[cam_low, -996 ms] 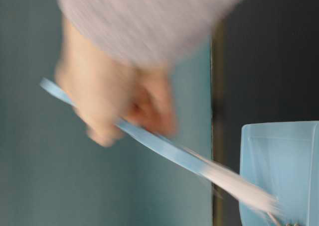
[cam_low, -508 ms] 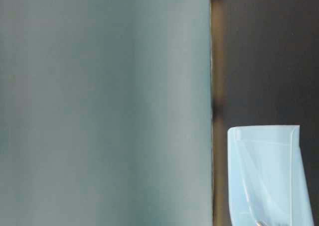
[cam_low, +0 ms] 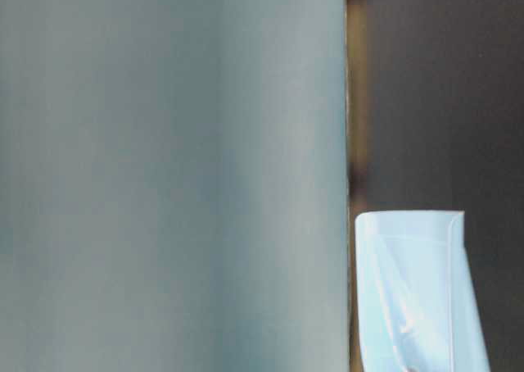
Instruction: Hold the dustpan with the left arm, while a human hand uses a hand brush to gather screws into the dustpan.
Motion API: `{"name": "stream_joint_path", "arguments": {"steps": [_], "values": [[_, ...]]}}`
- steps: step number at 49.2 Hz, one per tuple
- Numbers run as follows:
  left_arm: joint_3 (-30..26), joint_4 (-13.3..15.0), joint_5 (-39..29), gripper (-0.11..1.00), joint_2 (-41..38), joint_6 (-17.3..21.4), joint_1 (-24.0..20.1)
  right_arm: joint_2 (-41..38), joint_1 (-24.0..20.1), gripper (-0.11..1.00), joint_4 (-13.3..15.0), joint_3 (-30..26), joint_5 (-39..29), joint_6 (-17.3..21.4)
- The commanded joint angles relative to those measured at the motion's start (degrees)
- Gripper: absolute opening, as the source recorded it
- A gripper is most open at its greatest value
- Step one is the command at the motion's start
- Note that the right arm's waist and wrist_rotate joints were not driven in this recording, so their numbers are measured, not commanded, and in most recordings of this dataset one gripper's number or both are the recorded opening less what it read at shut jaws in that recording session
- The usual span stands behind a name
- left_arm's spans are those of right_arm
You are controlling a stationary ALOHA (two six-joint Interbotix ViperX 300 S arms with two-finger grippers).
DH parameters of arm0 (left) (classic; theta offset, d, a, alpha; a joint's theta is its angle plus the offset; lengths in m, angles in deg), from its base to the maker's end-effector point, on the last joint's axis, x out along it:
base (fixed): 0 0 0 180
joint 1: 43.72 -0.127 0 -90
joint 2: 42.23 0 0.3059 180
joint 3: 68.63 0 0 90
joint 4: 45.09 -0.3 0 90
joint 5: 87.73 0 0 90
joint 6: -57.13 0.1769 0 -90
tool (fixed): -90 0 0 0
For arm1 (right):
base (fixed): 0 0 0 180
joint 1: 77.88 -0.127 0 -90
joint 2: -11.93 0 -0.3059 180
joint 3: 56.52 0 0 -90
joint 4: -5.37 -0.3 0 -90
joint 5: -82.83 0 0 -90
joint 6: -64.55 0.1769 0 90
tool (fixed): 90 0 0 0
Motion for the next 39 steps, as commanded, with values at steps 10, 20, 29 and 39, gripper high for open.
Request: {"name": "stream_joint_path", "arguments": {"steps": [10, 20, 29, 39], "values": [[0.0, -0.2, 0.2, 0.30, 1.1, 0.0, 0.0, -0.4, 0.0, 0.00, -0.1, -0.9, 0.3, 0.1], [-0.4, -0.2, 0.2, 0.30, 1.1, -0.1, 0.0, -0.4, 0.0, 0.00, -0.2, -1.0, 0.3, 0.0], [-0.4, -0.2, -0.6, 0.30, 1.1, -0.1, 0.1, -0.3, 0.0, 0.00, -0.2, -1.0, 0.3, 0.0], [-0.4, -0.2, -1.8, 0.30, 1.1, -0.1, 0.2, -0.3, 0.0, 0.00, -0.1, -0.9, 0.3, 0.0]]}}
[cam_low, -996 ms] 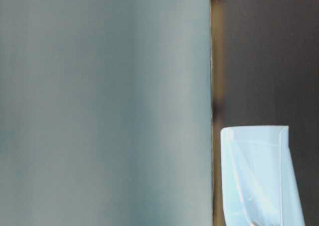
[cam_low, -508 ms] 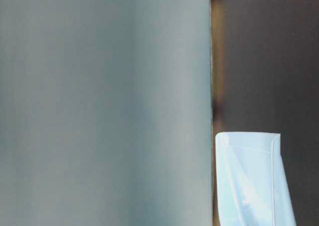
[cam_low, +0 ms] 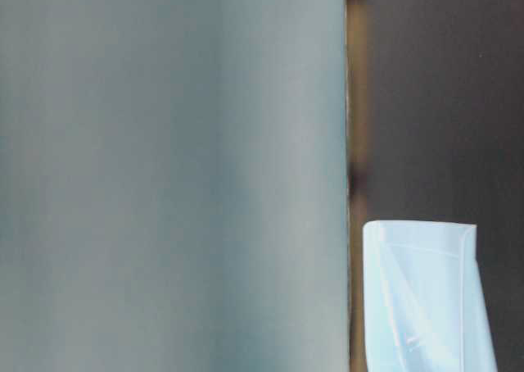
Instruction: Hold the dustpan with the left arm, while a human hand uses a hand brush to gather screws into the dustpan.
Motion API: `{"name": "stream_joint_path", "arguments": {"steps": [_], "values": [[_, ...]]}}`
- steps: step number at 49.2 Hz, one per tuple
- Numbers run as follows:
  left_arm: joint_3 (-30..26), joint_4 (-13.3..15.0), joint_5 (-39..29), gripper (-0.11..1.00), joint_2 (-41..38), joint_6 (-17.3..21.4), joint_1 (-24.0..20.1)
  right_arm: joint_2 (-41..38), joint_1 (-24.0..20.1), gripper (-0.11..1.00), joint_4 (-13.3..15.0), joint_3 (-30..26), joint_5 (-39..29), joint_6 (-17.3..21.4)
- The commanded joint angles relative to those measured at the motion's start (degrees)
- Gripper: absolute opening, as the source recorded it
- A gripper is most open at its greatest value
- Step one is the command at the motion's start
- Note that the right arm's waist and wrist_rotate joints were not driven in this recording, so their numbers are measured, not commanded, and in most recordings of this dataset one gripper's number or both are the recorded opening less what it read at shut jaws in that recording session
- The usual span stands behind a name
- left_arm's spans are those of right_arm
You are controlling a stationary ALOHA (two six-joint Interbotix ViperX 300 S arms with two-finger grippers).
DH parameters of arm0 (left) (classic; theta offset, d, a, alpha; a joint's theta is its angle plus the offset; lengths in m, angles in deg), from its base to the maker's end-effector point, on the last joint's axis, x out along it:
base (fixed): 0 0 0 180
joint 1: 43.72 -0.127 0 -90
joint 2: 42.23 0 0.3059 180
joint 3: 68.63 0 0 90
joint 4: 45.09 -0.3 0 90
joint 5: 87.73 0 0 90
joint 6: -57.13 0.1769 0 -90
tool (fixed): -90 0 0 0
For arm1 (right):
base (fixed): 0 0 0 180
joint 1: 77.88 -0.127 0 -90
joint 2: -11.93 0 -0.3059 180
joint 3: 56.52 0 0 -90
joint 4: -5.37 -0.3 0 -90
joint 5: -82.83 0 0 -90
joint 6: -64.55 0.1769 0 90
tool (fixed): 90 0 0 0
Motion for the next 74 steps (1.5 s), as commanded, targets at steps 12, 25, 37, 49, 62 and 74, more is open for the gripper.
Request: {"name": "stream_joint_path", "arguments": {"steps": [12, 25, 37, 49, 62, 74], "values": [[-0.9, -0.2, -0.9, 0.30, 0.2, -0.1, 0.2, -0.3, 0.0, 0.00, -0.1, -0.9, 0.3, 0.1], [-2.1, -0.2, -4.3, 0.30, -0.5, -0.1, 0.7, -0.4, 0.0, 0.00, -0.1, -1.0, 0.4, 0.1], [-2.1, -0.2, -4.6, 0.30, -0.6, -0.2, 0.9, -0.3, 0.0, 0.00, -0.1, -0.9, 0.4, 0.1], [-2.1, -0.2, -6.4, 0.30, -1.2, -0.2, 0.9, -0.4, 0.0, 0.00, -0.1, -1.0, 0.4, 0.0], [-2.3, -0.2, -7.2, 0.30, -1.3, -0.1, 0.9, -0.3, 0.0, 0.00, -0.1, -1.0, 0.4, 0.0], [-2.1, -0.2, -7.4, 0.30, -1.3, 0.0, 0.8, -0.3, 0.0, 0.00, -0.1, -0.9, 0.3, 0.0]]}}
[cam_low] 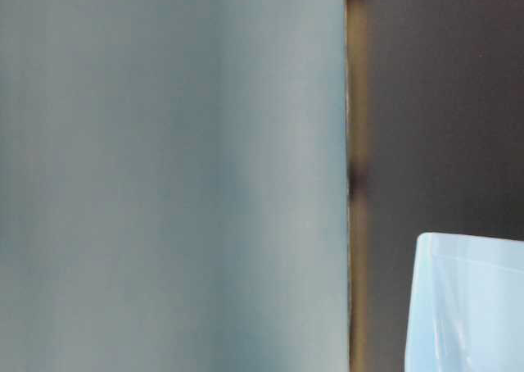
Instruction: Hold the dustpan with the left arm, while a human hand uses a hand brush to gather screws into the dustpan.
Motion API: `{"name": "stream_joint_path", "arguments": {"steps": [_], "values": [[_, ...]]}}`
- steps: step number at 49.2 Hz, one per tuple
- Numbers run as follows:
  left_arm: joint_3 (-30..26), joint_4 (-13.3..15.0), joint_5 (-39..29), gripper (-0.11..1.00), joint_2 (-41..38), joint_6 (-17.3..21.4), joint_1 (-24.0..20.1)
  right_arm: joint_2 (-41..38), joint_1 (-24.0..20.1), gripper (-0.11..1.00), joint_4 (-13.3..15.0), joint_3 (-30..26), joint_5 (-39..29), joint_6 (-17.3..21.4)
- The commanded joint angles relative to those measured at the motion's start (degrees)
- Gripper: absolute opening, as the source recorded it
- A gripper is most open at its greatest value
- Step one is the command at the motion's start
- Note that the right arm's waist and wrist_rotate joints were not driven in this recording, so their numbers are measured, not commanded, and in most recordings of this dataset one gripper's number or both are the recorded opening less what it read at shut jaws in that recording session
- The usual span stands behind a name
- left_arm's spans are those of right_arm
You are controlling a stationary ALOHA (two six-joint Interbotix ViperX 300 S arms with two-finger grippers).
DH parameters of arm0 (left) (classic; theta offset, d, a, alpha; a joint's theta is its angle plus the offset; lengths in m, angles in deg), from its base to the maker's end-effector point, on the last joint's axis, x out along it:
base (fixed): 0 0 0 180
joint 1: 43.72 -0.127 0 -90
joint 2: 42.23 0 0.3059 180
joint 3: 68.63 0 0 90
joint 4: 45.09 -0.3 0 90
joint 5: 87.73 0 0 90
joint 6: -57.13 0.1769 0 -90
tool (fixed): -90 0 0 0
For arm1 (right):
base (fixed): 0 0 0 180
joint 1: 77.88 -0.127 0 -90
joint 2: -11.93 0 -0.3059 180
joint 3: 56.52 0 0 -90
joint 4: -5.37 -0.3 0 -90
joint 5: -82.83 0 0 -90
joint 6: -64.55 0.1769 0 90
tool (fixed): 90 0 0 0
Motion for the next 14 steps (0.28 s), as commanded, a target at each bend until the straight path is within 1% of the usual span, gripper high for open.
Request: {"name": "stream_joint_path", "arguments": {"steps": [1, 14], "values": [[-0.9, -0.2, 0.2, 0.30, 0.2, 0.1, -0.1, -0.4, 0.0, 0.00, -0.1, -1.0, 0.4, 0.0], [-0.6, -0.2, 0.2, 0.30, 0.0, 0.2, -0.2, -0.3, 0.0, 0.00, -0.1, -0.9, 0.4, 0.1]]}}
